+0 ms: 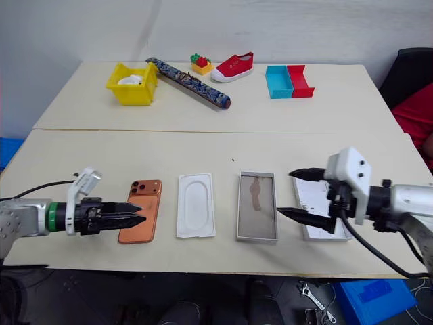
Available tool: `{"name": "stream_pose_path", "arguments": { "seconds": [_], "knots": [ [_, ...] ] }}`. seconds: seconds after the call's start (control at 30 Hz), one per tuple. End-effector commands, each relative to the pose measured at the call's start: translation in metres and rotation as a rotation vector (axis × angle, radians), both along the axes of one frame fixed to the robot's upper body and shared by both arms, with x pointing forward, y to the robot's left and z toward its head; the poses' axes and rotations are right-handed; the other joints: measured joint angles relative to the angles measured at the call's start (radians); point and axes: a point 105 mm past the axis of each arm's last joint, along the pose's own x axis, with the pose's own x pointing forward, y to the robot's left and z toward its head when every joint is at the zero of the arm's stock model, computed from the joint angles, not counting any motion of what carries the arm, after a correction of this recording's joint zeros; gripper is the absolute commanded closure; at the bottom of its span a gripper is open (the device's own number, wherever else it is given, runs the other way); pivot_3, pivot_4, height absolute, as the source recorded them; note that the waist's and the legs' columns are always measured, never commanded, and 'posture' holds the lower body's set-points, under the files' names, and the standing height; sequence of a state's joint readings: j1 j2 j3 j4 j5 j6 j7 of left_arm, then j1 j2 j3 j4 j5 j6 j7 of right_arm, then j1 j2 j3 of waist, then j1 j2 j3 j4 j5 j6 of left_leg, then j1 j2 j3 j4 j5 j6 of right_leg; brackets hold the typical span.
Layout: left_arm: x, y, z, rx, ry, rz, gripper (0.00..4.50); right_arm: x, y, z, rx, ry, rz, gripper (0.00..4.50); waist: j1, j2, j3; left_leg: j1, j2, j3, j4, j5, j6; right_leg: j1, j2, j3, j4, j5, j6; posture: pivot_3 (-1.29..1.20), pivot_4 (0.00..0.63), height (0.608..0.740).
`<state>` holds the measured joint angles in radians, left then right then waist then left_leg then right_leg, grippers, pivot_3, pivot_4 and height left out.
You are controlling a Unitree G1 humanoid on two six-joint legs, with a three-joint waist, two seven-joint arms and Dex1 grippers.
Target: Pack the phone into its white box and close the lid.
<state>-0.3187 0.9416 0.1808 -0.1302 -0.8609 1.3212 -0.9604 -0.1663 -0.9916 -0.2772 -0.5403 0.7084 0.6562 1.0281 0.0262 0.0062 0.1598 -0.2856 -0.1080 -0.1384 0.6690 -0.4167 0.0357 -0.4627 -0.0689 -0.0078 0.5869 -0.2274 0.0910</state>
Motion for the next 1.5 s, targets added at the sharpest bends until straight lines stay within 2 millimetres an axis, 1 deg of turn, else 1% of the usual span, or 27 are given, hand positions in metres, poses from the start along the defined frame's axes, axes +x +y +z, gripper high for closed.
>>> {"name": "stream_pose_path", "arguments": {
  "seconds": [0.03,0.13,0.27,0.37,0.43,0.6,0.67,0.7,0.77,1.0,1.1,1.37,1.4,1.5],
  "knots": [
    [0.003,-0.009,-0.006,-0.005,0.138,0.009,0.0,-0.004,0.024,0.0,-0.012,-0.046,0.103,0.05,0.001,0.0,0.0,0.0,0.0,0.0,0.0,0.0,0.0,0.0,0.0,0.0,0.0,0.0,0.0,0.0,0.15,0.74],
    [0.01,-0.02,-0.009,-0.026,0.214,0.013,0.0,-0.003,0.033,-0.005,-0.025,-0.054,0.145,0.05,0.001,-0.001,0.0,-0.001,-0.001,0.0,0.002,0.0,0.0,-0.001,0.0,-0.001,0.0,0.0,0.0,0.0,0.15,0.74],
    [0.016,-0.037,-0.014,-0.006,0.237,-0.016,0.0,-0.006,0.037,-0.007,-0.023,-0.075,0.174,0.05,0.001,-0.001,0.0,-0.005,-0.001,-0.002,0.01,-0.002,-0.002,-0.001,0.0,-0.003,0.001,0.0,0.0,0.0,0.15,0.74],
    [0.018,-0.047,-0.019,-0.01,0.266,-0.034,0.0,-0.009,0.036,-0.001,0.011,-0.09,0.165,0.05,0.001,-0.001,0.0,-0.007,-0.001,-0.003,0.014,-0.002,-0.003,-0.002,0.0,-0.003,0.003,0.0,0.0,0.0,0.15,0.74],
    [0.017,-0.054,-0.027,0.017,0.28,-0.045,0.0,-0.011,0.033,0.002,0.026,-0.1,0.143,0.05,0.002,-0.001,0.0,-0.007,-0.001,-0.004,0.014,-0.002,-0.003,-0.002,0.0,-0.003,0.003,0.0,0.0,0.0,0.15,0.74],
    [0.024,-0.063,-0.039,0.018,0.312,-0.013,0.0,-0.013,0.027,0.001,0.032,-0.102,0.1,0.05,0.004,-0.001,-0.001,-0.006,-0.001,-0.004,0.014,-0.002,-0.003,-0.001,-0.001,-0.003,0.004,0.0,0.0,0.0,0.15,0.74],
    [0.03,-0.065,-0.042,-0.008,0.327,0.019,0.37,-0.014,0.025,0.0,0.031,-0.101,0.085,0.0,0.011,-0.001,-0.001,-0.005,-0.002,-0.004,0.015,-0.002,-0.003,0.0,-0.001,-0.003,0.004,0.0,0.0,0.0,0.15,0.74],
    [0.032,-0.066,-0.045,-0.013,0.337,0.029,0.59,-0.014,0.024,0.0,0.031,-0.1,0.079,0.0,0.024,-0.001,-0.001,-0.005,-0.002,-0.004,0.015,-0.002,-0.003,0.0,-0.002,-0.003,0.004,0.0,0.0,0.0,0.15,0.74],
    [0.033,-0.068,-0.048,-0.015,0.352,0.039,1.09,-0.015,0.023,0.0,0.032,-0.1,0.073,0.0,0.033,-0.001,-0.002,-0.004,-0.003,-0.004,0.015,-0.002,-0.003,0.001,-0.002,-0.003,0.003,0.0,0.0,0.0,0.15,0.74],
    [0.031,-0.08,-0.055,-0.031,0.376,0.024,1.09,-0.015,0.023,-0.003,0.032,-0.098,0.061,0.0,0.05,-0.001,-0.002,-0.003,-0.004,-0.003,0.016,-0.002,-0.002,0.002,-0.004,-0.003,0.003,0.0,0.001,0.0,0.15,0.74],
    [0.032,-0.084,-0.056,-0.041,0.376,0.03,1.68,-0.016,0.023,-0.004,0.032,-0.097,0.058,0.0,0.055,-0.001,-0.002,-0.003,-0.004,-0.004,0.016,-0.002,-0.002,0.002,-0.004,-0.003,0.003,0.0,0.001,0.0,0.15,0.74],
    [0.035,-0.091,-0.058,-0.06,0.382,0.038,4.26,-0.015,0.022,-0.003,0.033,-0.099,0.047,0.0,0.051,0.0,-0.003,-0.002,-0.004,-0.003,0.016,-0.002,-0.002,0.002,-0.004,-0.002,0.003,0.001,0.001,0.0,0.15,0.74],
    [0.035,-0.091,-0.058,-0.065,0.385,0.038,4.47,-0.015,0.022,-0.003,0.032,-0.099,0.046,0.0,0.05,0.001,-0.004,-0.002,-0.004,-0.003,0.016,-0.001,-0.002,0.003,-0.004,-0.002,0.004,0.001,0.001,0.0,0.15,0.74],
    [0.035,-0.093,-0.057,-0.073,0.385,0.038,4.47,-0.016,0.021,-0.003,0.03,-0.097,0.042,0.0,0.05,0.002,-0.005,-0.001,-0.004,-0.003,0.016,-0.001,-0.003,0.003,-0.004,-0.002,0.004,0.001,0.001,0.0,0.15,0.74]
  ]
}}
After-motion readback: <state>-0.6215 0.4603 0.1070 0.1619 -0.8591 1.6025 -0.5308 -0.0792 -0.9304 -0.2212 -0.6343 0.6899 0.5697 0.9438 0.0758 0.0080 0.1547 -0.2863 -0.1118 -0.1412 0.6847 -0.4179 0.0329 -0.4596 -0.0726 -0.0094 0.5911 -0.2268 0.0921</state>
